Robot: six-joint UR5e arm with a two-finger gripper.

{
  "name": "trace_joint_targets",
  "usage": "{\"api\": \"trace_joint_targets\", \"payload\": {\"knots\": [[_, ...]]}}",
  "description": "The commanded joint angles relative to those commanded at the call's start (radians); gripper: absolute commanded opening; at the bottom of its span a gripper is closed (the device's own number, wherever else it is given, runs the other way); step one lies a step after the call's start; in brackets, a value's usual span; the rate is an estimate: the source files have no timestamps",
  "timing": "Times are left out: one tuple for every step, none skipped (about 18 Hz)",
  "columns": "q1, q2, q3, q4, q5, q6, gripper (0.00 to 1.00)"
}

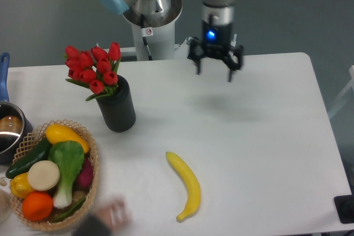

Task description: Insert the flowers into the vase

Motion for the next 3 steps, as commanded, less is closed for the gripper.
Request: {"api": "trace_joint_targets", "payload": {"knots": [[-0.002, -0.028, 0.020, 0.000, 0.005, 0.000, 1.00], [-0.003, -0.051, 0.040, 0.000, 0.020, 0.000, 1.00], [-0.006, -0.066, 0.055, 0.000, 0.037, 0.000, 1.00]]}}
